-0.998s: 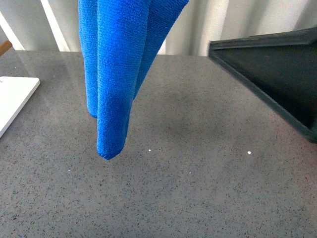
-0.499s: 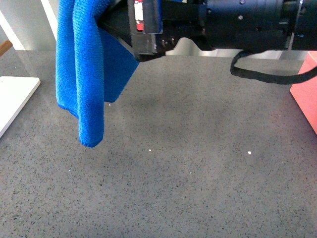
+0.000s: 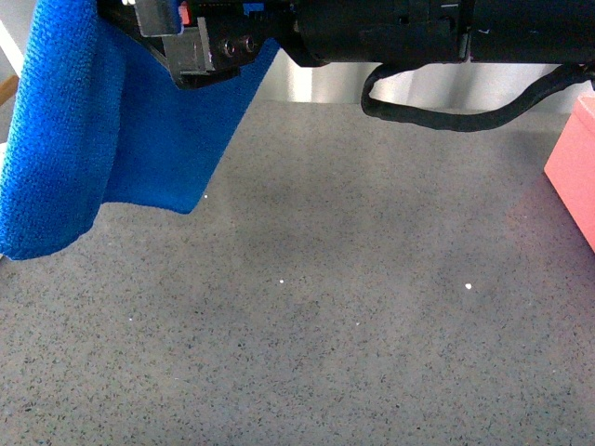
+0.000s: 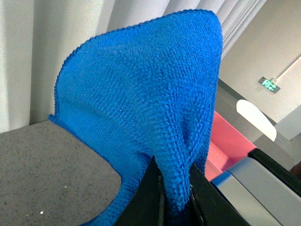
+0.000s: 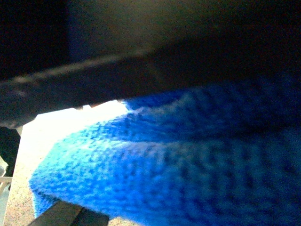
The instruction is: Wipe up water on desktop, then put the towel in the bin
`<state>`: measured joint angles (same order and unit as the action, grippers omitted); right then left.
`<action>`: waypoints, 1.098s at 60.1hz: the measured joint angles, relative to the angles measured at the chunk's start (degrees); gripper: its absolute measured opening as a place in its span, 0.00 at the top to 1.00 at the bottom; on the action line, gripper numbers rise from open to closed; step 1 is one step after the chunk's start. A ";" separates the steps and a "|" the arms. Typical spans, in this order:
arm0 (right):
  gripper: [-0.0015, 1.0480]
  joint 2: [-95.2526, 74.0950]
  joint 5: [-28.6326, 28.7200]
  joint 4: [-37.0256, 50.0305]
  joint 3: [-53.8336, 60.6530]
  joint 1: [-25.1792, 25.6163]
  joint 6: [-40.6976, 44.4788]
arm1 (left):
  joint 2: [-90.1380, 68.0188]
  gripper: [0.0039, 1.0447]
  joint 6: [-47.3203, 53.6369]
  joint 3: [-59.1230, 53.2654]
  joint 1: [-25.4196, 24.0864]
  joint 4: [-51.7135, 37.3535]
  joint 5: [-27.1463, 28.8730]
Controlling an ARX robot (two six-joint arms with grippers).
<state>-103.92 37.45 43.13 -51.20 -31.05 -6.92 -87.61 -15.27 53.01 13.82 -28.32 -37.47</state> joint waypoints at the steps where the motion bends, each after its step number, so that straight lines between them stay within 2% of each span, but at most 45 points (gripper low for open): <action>1: 0.43 0.00 0.00 0.26 0.07 -0.09 0.00 | 0.00 0.96 0.00 0.00 0.00 0.00 0.00; 11: 0.63 0.00 -1.70 1.70 1.18 -0.50 0.04 | 0.02 0.94 -0.04 0.00 0.00 0.00 -0.02; 26: 0.94 0.24 -3.21 1.79 2.29 -0.24 0.52 | 0.00 0.61 0.02 0.00 -0.07 0.00 0.57; 32: 0.96 0.76 -3.37 1.88 2.54 -0.15 0.70 | 0.00 0.49 0.02 0.00 -0.17 0.00 0.96; 37: 0.96 1.20 -3.37 1.75 2.71 -0.04 1.20 | 0.00 0.33 0.35 -0.02 -0.28 -0.07 2.08; 38: 0.96 1.29 -3.43 1.66 2.71 0.02 1.14 | 0.13 0.34 1.36 -0.50 0.20 -1.18 5.51; 39: 0.96 1.31 -3.61 1.60 2.71 0.02 1.14 | 0.66 0.37 2.99 -1.51 1.01 -3.21 11.58; 40: 0.96 1.33 -3.61 1.57 2.71 0.04 1.14 | 0.94 0.39 3.39 -2.12 1.29 -4.31 13.18; 42: 0.96 1.33 -3.61 1.49 2.69 0.11 1.14 | 1.95 0.44 6.19 -4.24 1.88 -7.06 23.87; 45: 0.96 1.33 -3.72 1.36 2.69 0.15 1.14 | 3.21 0.49 8.04 -6.56 2.25 -9.11 31.74; 46: 0.96 1.31 -3.82 1.31 2.71 0.17 1.14 | 4.20 0.53 9.49 -8.24 2.27 -10.23 36.33; 48: 0.96 1.31 -3.85 1.29 2.78 0.24 1.14 | 5.22 0.56 10.16 -9.84 2.21 -11.13 39.56; 50: 0.96 1.31 -3.93 1.27 2.86 0.33 1.16 | 6.78 0.61 11.43 -12.20 1.92 -12.22 45.24; 54: 0.96 1.40 -4.02 1.14 2.86 0.42 1.20 | 9.27 0.70 12.52 -15.93 0.90 -13.75 49.57; 66: 0.96 1.51 -4.50 1.09 3.21 0.74 1.40 | 15.41 0.97 13.94 -26.03 -2.82 -16.72 48.70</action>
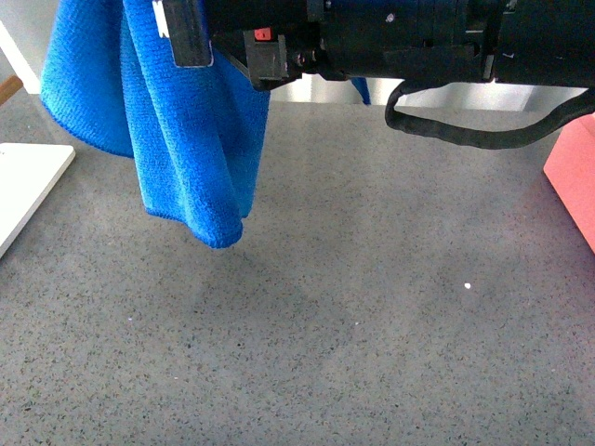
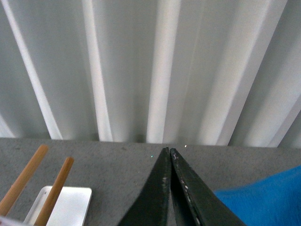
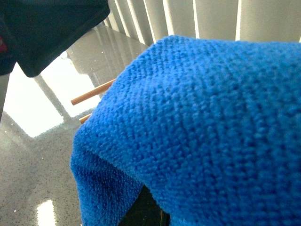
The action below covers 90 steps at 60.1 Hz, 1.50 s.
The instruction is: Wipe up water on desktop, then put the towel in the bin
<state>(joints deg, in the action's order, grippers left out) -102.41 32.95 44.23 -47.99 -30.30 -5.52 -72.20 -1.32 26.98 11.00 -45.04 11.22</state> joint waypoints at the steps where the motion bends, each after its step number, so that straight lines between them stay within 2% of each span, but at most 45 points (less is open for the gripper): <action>1: 0.96 0.00 -0.02 0.00 0.02 0.00 0.02 | 0.35 0.97 -0.04 -0.59 -0.17 -0.13 -0.28; 21: 0.96 0.94 0.00 -0.83 0.83 0.87 0.81 | 10.93 0.97 0.83 -12.63 -4.07 -1.44 -4.57; 34: 0.96 1.68 -0.11 -1.49 1.20 0.96 1.25 | 18.84 0.97 0.87 -18.32 -6.25 0.74 -6.82; 37: 0.96 1.70 -0.17 -1.51 1.22 0.96 1.29 | 20.68 0.97 0.90 -19.28 -8.11 1.70 -9.92; 43: 0.96 1.70 -0.39 -1.57 1.22 0.96 1.42 | 23.87 0.97 0.90 -20.81 -10.45 3.43 -10.82; 61: 0.96 1.79 -0.55 -1.55 1.22 0.96 1.40 | 32.63 0.97 0.90 -23.76 -10.88 9.20 -11.19; 70: 0.96 2.05 -0.57 -1.55 1.25 0.98 1.42 | 34.49 0.97 0.92 -25.68 -10.88 8.28 -11.15; 90: 0.96 2.47 -1.88 -1.75 2.03 1.03 2.43 | 45.40 0.97 0.92 -25.70 -10.88 18.34 -11.19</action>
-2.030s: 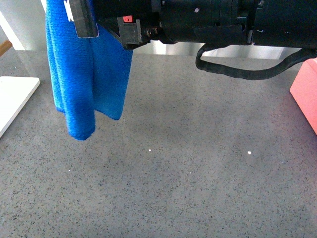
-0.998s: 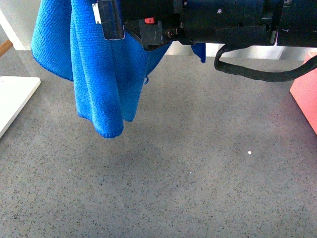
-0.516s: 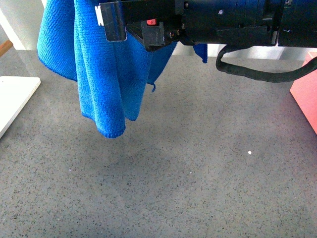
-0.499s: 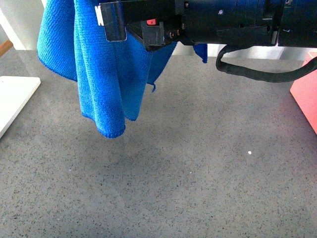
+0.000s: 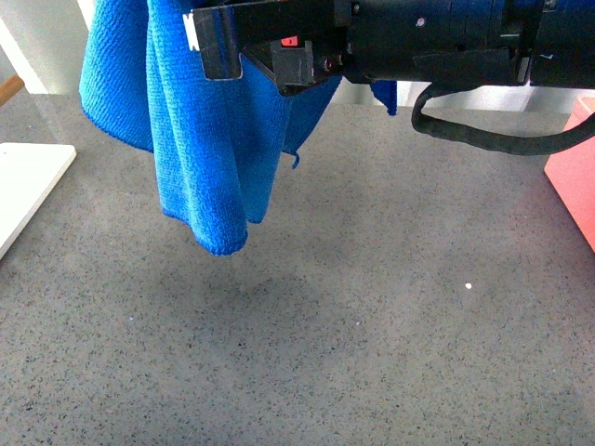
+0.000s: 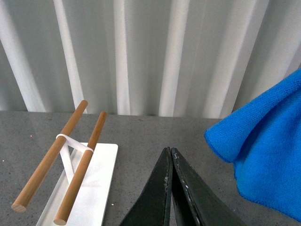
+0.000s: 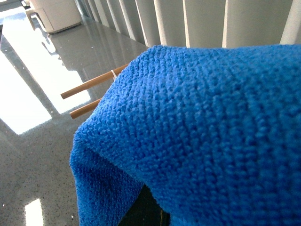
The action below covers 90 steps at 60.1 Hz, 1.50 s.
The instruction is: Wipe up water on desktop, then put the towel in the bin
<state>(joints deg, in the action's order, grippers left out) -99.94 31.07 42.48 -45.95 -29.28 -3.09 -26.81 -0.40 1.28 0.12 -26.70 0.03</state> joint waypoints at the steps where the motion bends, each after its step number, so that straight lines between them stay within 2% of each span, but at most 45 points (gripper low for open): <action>1: 0.96 0.00 0.00 -0.02 0.02 0.00 0.00 | 0.31 0.97 0.00 0.00 0.00 0.31 -0.02; 16: 0.96 0.74 -0.63 -0.68 0.52 0.15 0.52 | 8.87 0.97 0.00 0.00 0.00 8.50 -0.02; 44: 0.96 1.86 -1.09 -1.25 1.88 0.48 0.92 | 17.40 0.97 0.00 0.00 0.00 17.07 -0.02; 50: 0.96 2.01 -1.09 -1.29 2.32 0.48 0.96 | 24.30 0.97 0.00 0.00 0.00 25.86 -0.04; 64: 0.96 2.45 -1.31 -1.99 2.99 0.72 1.42 | 26.58 0.97 -0.02 0.00 0.00 26.64 -0.04; 73: 0.96 3.15 -3.89 -4.96 3.76 0.92 2.91 | 26.58 0.75 -0.02 0.00 0.00 26.67 -0.02; 76: 0.96 3.76 -6.60 -9.68 3.74 0.90 5.14 | 26.58 0.66 -0.02 0.00 0.00 26.67 -0.04; 86: 0.96 7.23 -10.49 -24.57 5.44 1.64 13.16 | 26.58 0.42 -0.02 0.00 0.00 26.67 -0.02; 90: 0.96 10.08 -13.14 -33.48 5.90 2.75 17.33 | 26.58 0.30 -0.02 0.00 0.00 26.67 -0.04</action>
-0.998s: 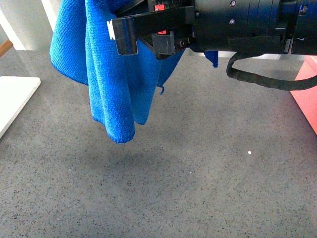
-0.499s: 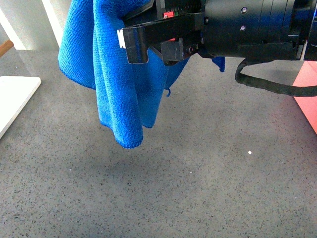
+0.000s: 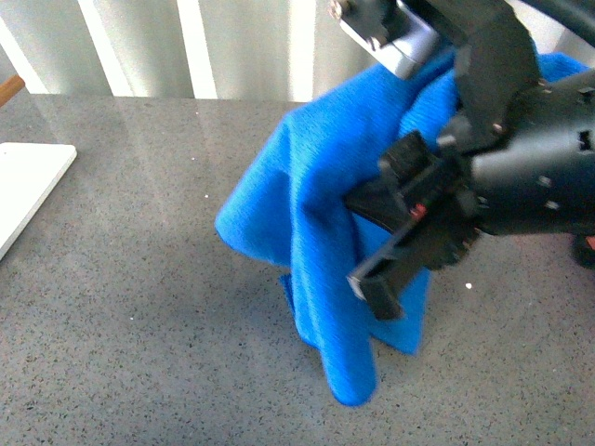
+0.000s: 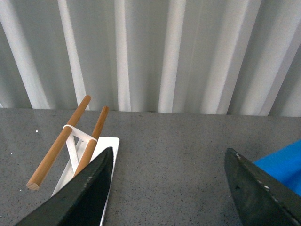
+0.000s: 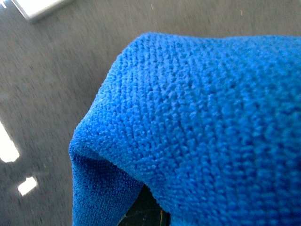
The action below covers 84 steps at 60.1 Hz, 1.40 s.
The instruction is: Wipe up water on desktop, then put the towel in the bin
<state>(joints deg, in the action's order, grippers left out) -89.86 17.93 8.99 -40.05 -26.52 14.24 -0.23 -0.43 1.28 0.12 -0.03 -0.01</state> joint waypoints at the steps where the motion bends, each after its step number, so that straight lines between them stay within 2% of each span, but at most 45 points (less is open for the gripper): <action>1: 0.96 0.90 -0.76 -3.04 -0.13 0.48 1.44 | 0.00 0.27 0.00 0.00 0.00 0.00 0.02; 4: 0.96 3.89 -3.04 -13.62 -0.98 2.97 5.90 | 0.02 0.15 0.00 0.00 0.00 0.00 0.02; 7: 0.96 5.05 -4.46 -19.85 -2.23 5.35 8.61 | 0.00 0.06 0.02 0.00 0.00 0.00 0.02; 15: 0.96 3.50 -4.15 -30.56 -7.65 11.39 13.38 | 0.02 0.06 0.11 0.00 0.00 0.00 0.02; 25: 0.96 -4.87 -10.05 -32.28 -12.28 13.31 15.89 | 0.02 0.06 0.13 0.00 0.00 0.00 0.00; 30: 0.96 -11.63 -15.61 -29.46 -13.14 13.42 16.15 | 0.02 0.06 0.11 0.00 0.00 0.00 0.00; 34: 0.96 -15.87 -17.79 -26.32 -13.14 13.18 16.33 | 0.02 0.06 0.11 0.00 0.00 0.00 0.02; 45: 0.96 -26.64 -24.68 -20.09 -16.24 10.56 14.51 | 0.02 0.06 0.13 0.00 0.00 0.00 -0.02; 54: 0.96 -31.28 -27.93 -17.05 -20.65 7.56 14.05 | 0.04 0.06 0.15 0.00 0.00 0.00 0.02; 62: 0.96 -35.91 -30.75 -18.60 -28.28 3.61 13.46 | 0.04 0.06 0.15 0.00 0.00 0.00 0.00; 72: 0.96 -38.51 -22.71 -20.83 -35.95 -3.02 11.45 | 0.04 0.06 0.15 0.00 0.00 0.00 0.00; 78: 0.96 -37.33 -19.67 -21.49 -34.49 -7.41 10.34 | 0.04 0.06 0.15 0.00 0.00 0.00 0.00; 84: 0.96 -33.83 -18.62 -22.84 -29.55 -8.90 9.46 | 0.04 0.06 0.13 0.00 0.00 0.00 0.02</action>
<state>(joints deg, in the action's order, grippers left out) -123.70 -0.69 -13.85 -69.60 -35.42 23.70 -0.19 -0.30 1.28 0.12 -0.03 0.01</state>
